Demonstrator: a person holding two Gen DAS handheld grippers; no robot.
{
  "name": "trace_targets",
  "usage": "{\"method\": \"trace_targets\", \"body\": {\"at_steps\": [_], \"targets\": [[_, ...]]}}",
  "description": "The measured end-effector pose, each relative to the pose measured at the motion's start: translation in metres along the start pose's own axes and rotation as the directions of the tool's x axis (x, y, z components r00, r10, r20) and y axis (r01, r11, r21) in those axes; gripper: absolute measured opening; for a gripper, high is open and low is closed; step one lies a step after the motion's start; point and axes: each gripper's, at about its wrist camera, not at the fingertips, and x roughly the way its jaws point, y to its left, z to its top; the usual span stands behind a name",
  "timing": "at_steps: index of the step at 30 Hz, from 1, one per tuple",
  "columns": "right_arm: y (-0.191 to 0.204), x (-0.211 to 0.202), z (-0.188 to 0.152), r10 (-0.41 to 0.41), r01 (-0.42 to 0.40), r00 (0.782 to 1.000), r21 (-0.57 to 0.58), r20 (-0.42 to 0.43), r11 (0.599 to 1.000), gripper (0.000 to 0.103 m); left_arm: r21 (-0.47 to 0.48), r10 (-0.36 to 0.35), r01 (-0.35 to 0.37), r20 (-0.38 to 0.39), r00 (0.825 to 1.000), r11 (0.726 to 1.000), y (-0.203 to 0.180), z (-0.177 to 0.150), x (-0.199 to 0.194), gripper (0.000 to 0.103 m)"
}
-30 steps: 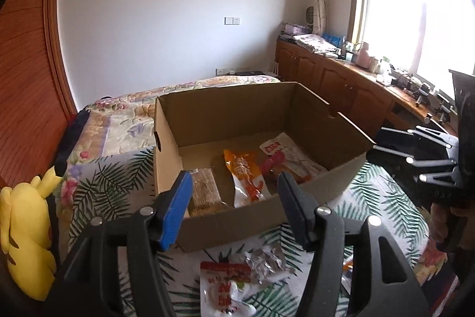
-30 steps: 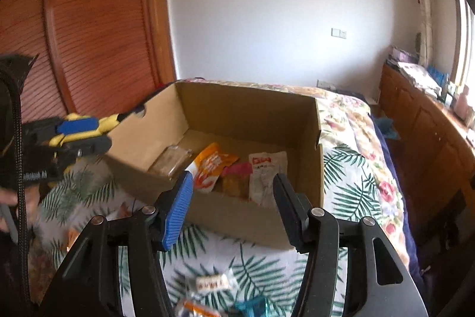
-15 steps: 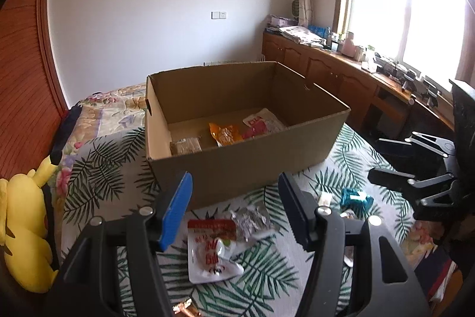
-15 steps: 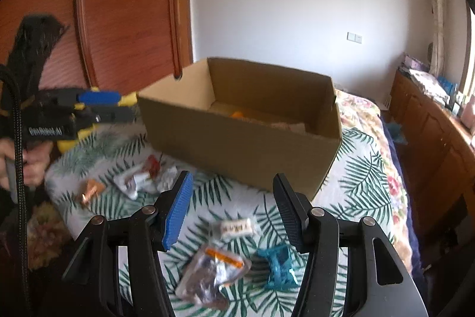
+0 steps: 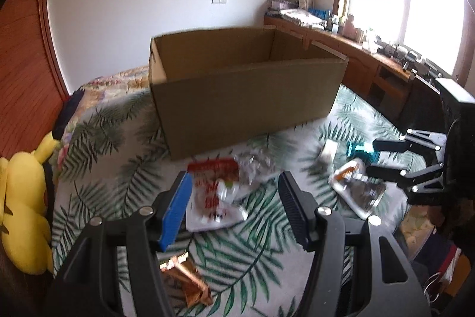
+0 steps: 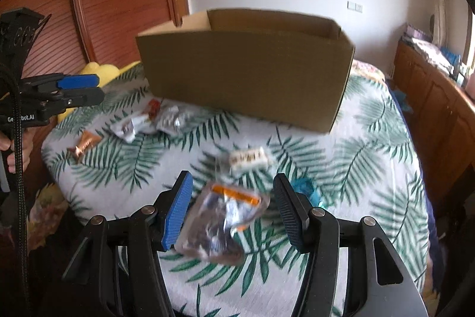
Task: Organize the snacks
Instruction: 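Withdraw both tools from the box toward the remaining snacks, then close the left tool on the copper foil wrapper while the right tool grips the orange-labelled clear pouch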
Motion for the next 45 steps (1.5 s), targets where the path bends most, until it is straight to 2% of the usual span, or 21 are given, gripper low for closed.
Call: {"method": "trace_targets", "body": {"at_steps": [5,15,21,27,35,45], "targets": [[-0.002,0.007,-0.014,0.007,-0.006,0.999,0.017,-0.032,1.0,0.058,-0.023,0.018,-0.019,-0.046,0.999,1.0,0.011,-0.023,0.01,0.061],[0.0,0.023,-0.032,0.001,0.001,0.997,0.038,-0.073,0.999,0.061,-0.056,0.036,-0.041,-0.084,0.996,0.998,0.025,-0.049,0.01,0.061],[0.01,0.026,-0.037,-0.053,0.053,0.998,-0.001,-0.041,0.999,0.067,-0.06,0.057,-0.063,-0.094,0.994,0.996,0.033,-0.058,0.005,0.061],[0.011,0.024,-0.041,-0.071,0.071,0.997,0.01,-0.014,0.997,0.067,-0.083,0.057,-0.066,-0.109,0.992,0.994,0.037,-0.067,0.004,0.061],[0.012,0.024,-0.041,-0.074,0.074,0.997,0.013,-0.008,0.997,0.068,-0.099,0.059,-0.073,-0.141,0.988,0.992,0.039,-0.083,0.006,0.061],[0.011,0.024,-0.041,-0.069,0.07,0.997,0.01,-0.016,0.998,0.068,-0.103,0.052,-0.065,-0.129,0.99,0.993,0.036,-0.085,0.009,0.06]]}}
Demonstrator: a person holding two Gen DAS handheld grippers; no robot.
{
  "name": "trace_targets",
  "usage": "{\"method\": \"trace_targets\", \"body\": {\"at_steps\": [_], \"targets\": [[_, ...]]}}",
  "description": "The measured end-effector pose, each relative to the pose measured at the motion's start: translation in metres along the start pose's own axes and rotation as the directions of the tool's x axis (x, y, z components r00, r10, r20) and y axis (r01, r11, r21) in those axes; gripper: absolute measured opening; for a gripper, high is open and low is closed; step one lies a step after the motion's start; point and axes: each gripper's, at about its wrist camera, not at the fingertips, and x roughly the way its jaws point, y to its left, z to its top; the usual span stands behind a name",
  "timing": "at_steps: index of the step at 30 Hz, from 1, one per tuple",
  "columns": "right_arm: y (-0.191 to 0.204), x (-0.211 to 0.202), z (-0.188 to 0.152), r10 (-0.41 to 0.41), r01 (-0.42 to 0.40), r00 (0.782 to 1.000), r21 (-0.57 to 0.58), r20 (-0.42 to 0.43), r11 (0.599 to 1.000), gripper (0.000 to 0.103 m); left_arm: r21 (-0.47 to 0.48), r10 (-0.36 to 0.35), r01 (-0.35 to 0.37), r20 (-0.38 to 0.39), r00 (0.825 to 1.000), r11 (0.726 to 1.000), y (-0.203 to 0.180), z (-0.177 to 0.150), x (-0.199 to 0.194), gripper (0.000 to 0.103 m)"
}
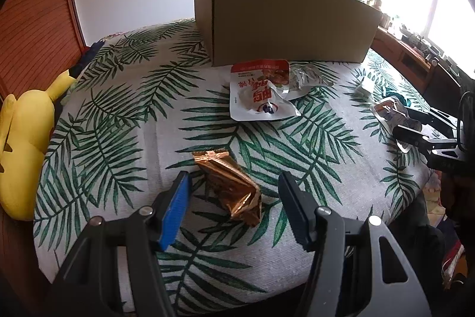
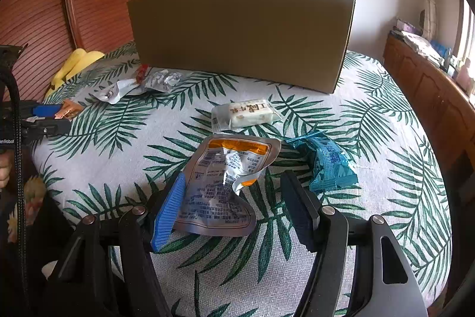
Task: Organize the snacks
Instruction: 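Close the left tool on the copper foil wrapper while the right tool grips the orange-labelled clear pouch, then lift the copper wrapper with the left tool while the right tool lifts the clear pouch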
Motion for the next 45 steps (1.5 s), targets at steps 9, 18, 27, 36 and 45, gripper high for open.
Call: {"method": "trace_targets", "body": {"at_steps": [9,18,27,36,45], "targets": [[0.001,0.001,0.001,-0.006,0.006,1.0,0.001,-0.009,1.0,0.068,-0.015,-0.054,0.054,0.02,0.998,0.998,-0.006,-0.003,-0.006,0.03],[0.001,0.002,0.004,-0.001,0.001,1.0,-0.01,-0.019,1.0,0.068,0.009,-0.076,0.075,0.054,0.996,0.997,-0.021,-0.004,-0.014,0.027],[0.001,-0.002,0.004,0.043,-0.043,0.999,-0.005,-0.015,0.999,0.033,0.014,-0.113,0.112,0.077,0.991,0.994,-0.032,0.004,-0.022,0.027],[-0.001,-0.014,0.003,0.099,-0.099,0.995,0.045,0.017,0.994,0.023,0.022,-0.127,0.126,0.092,0.988,0.992,-0.04,0.011,-0.024,0.028],[0.002,-0.032,0.008,0.119,-0.122,0.991,0.051,0.059,0.991,0.022,0.056,-0.135,0.129,0.107,0.985,0.99,-0.053,0.021,-0.027,0.028]]}}
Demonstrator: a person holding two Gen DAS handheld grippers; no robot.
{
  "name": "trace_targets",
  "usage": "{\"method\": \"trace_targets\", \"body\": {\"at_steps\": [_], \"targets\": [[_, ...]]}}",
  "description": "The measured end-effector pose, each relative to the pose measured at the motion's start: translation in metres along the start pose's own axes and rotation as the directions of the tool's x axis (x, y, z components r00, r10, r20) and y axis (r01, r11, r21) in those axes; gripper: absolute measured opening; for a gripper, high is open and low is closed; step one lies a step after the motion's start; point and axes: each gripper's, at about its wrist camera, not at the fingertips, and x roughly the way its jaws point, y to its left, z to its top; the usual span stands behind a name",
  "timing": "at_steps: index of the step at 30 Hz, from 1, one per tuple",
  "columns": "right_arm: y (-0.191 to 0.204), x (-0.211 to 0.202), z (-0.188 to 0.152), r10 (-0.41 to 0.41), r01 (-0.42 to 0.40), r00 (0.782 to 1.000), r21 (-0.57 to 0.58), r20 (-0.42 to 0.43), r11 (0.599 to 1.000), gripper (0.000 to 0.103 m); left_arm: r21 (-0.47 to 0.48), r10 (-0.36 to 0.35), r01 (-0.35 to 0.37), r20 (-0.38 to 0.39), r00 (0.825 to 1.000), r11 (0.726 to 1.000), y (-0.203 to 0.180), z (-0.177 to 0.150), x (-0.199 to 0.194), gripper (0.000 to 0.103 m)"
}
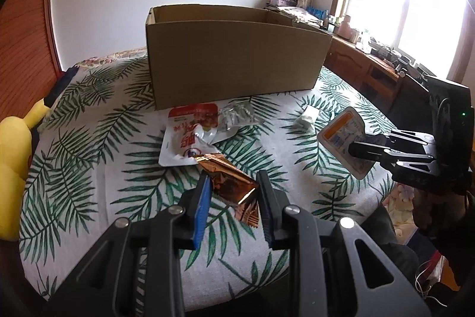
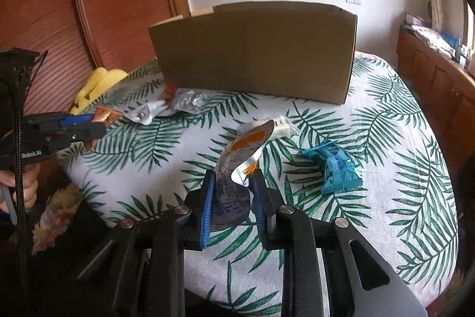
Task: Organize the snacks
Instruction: 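Lift the copper wrapper with the left tool while the right tool lifts the clear pouch, then carry the copper wrapper into the box with the left tool while the right tool carries the pouch in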
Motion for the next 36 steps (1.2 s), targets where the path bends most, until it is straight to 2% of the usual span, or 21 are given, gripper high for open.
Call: {"method": "trace_targets", "body": {"at_steps": [9,20,36], "targets": [[-0.002,-0.019,0.011,0.011,-0.011,0.999,0.006,0.038,1.0,0.022,0.02,-0.009,0.009,0.024,1.0,1.0,-0.009,0.017,-0.003,0.028],[-0.006,-0.04,0.031,-0.007,0.008,0.996,-0.006,0.084,1.0,0.022,0.042,-0.025,0.022,0.068,0.997,0.999,-0.017,0.054,-0.009,0.028],[-0.014,-0.055,0.088,-0.028,0.034,0.987,-0.031,0.161,0.999,0.022,0.091,0.006,-0.018,0.139,0.99,0.996,-0.027,0.115,-0.008,0.028]]}}
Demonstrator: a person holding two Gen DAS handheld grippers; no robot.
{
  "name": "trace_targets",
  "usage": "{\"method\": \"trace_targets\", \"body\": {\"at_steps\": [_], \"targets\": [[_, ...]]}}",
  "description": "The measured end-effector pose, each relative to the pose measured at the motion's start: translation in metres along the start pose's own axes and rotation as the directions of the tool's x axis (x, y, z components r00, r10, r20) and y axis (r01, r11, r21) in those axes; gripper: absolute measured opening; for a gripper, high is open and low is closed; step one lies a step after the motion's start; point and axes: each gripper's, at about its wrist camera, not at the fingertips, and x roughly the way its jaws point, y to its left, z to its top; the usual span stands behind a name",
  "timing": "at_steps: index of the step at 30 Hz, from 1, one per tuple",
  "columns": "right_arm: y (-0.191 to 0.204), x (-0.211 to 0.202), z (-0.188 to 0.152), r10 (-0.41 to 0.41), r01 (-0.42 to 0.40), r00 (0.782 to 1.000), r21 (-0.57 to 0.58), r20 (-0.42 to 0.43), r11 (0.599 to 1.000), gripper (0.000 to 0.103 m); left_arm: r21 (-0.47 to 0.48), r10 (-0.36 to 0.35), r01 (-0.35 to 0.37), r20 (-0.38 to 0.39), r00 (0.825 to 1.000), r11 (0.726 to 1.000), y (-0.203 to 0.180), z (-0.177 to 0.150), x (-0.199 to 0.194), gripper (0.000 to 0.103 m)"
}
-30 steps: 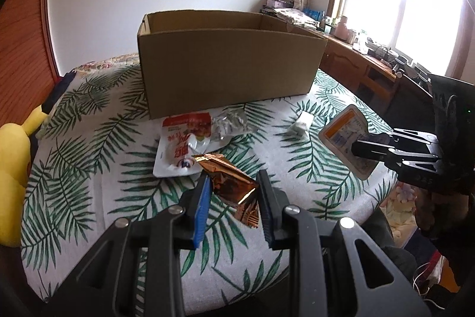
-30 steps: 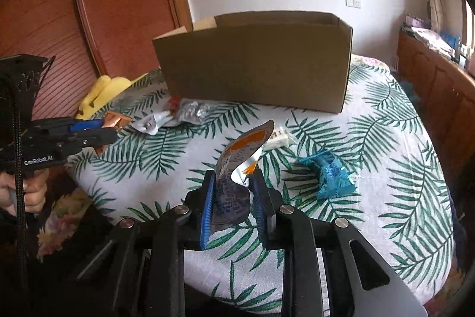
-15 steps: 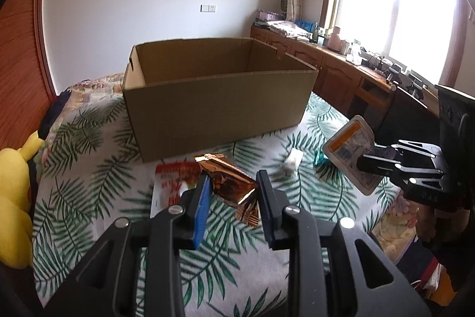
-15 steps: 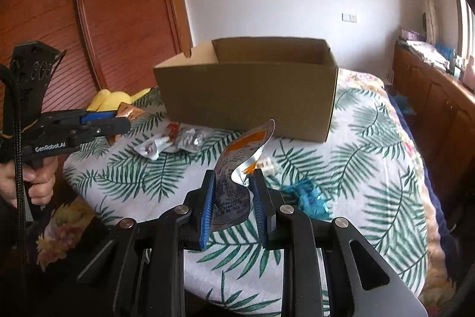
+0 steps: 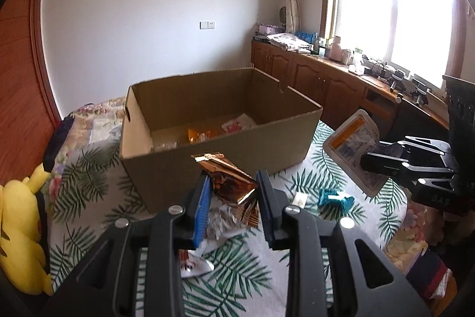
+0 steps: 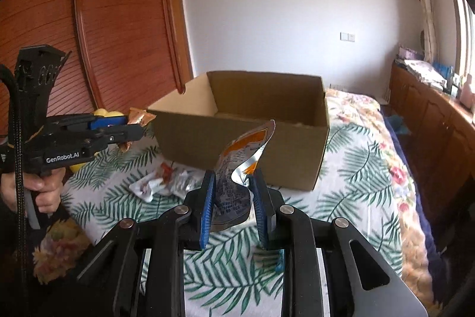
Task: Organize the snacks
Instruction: 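Carry the copper wrapper into the box with the left tool while the right tool carries the pouch in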
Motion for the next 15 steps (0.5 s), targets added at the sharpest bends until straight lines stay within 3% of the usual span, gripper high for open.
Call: {"method": "trace_targets", "body": {"at_steps": [15], "targets": [[-0.008,0.024,0.033,-0.035,0.035,0.999,-0.018,0.001,0.999,0.022,0.012,0.018,-0.018,0.011,1.0,1.0,0.002,0.032,0.02,0.028]]}}
